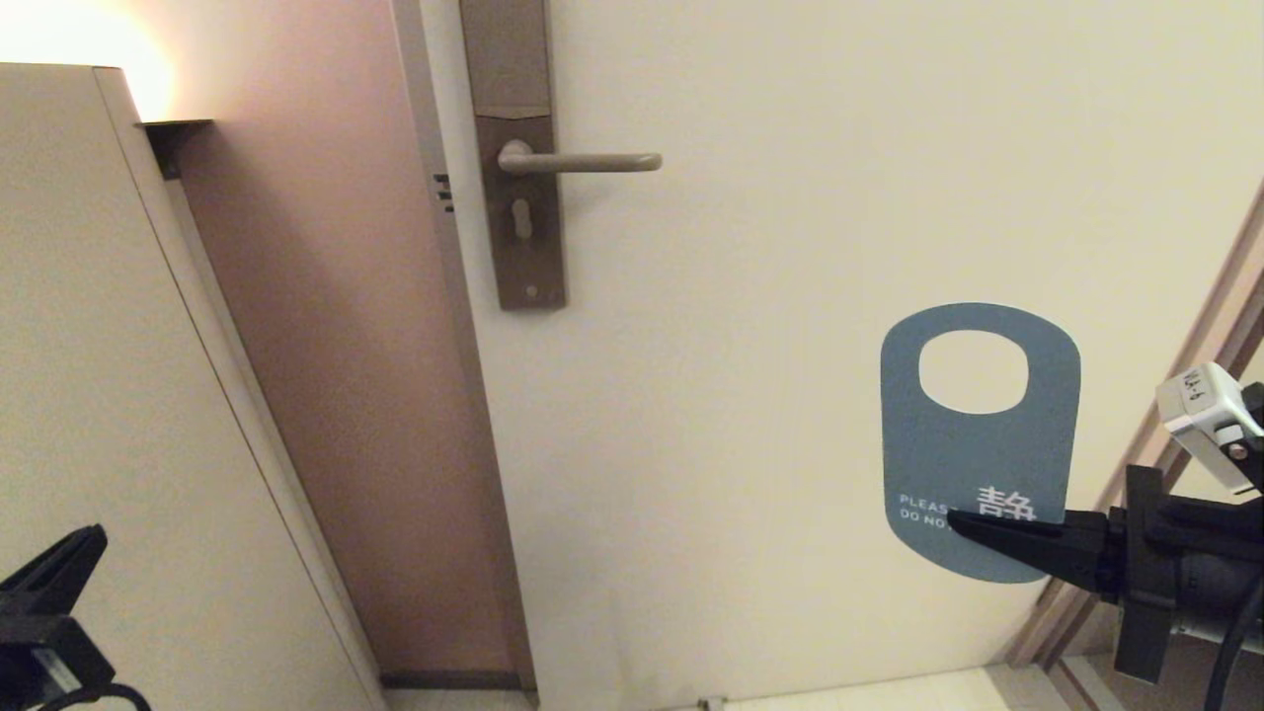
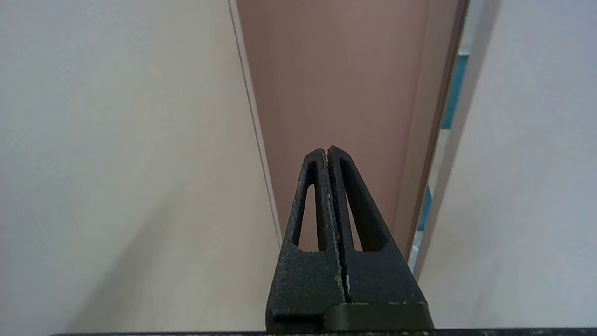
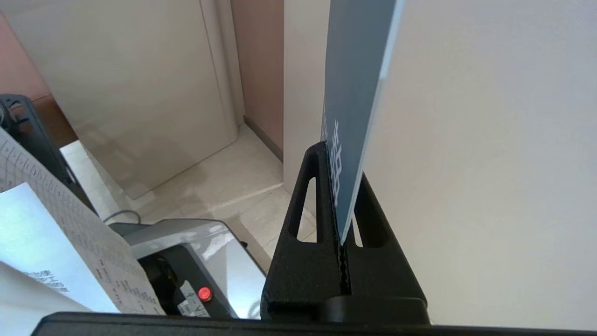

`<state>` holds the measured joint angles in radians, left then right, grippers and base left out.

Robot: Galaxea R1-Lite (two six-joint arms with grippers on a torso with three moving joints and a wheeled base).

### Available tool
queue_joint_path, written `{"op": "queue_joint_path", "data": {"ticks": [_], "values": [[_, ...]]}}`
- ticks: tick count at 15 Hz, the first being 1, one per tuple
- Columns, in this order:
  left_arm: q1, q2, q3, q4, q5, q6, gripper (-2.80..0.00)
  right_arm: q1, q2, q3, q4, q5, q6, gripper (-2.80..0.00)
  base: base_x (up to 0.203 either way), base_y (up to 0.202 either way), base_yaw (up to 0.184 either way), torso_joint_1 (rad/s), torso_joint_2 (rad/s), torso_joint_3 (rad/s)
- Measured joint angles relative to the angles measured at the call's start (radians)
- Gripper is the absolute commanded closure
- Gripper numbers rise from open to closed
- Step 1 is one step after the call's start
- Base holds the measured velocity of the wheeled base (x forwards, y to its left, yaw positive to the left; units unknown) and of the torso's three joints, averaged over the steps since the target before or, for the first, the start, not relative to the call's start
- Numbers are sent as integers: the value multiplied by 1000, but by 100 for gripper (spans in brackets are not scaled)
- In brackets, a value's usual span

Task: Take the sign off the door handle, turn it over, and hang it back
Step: Hang the sign back with the other side facing out

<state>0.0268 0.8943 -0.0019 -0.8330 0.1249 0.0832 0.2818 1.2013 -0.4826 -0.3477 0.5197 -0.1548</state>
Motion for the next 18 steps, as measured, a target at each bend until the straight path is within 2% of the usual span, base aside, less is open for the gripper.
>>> {"op": "queue_joint_path", "data": {"ticks": [6, 8, 10, 13, 15, 18], "values": [[-4, -391, -2, 456, -14, -5, 0, -16, 1, -4, 0, 0, 0, 0, 0, 0, 0, 0, 0, 0], [-14, -526, -1, 580, -40, -7, 0, -17, 1, -3, 0, 0, 0, 0, 0, 0, 0, 0, 0, 0], [-22, -672, -6, 698, -95, -13, 0, -17, 1, -3, 0, 0, 0, 0, 0, 0, 0, 0, 0, 0], [-27, -825, -9, 768, -174, -18, 0, -19, 1, -6, 0, 0, -1, 0, 0, 0, 0, 0, 0, 0], [-28, -865, -9, 766, -185, -11, 0, -20, 1, -7, 0, 0, -2, 0, 0, 0, 0, 0, 0, 0], [-28, -889, -8, 765, -190, -41, 0, -20, 3, -11, 1, 0, -2, 0, 0, 0, 0, 0, 0, 0]]}}
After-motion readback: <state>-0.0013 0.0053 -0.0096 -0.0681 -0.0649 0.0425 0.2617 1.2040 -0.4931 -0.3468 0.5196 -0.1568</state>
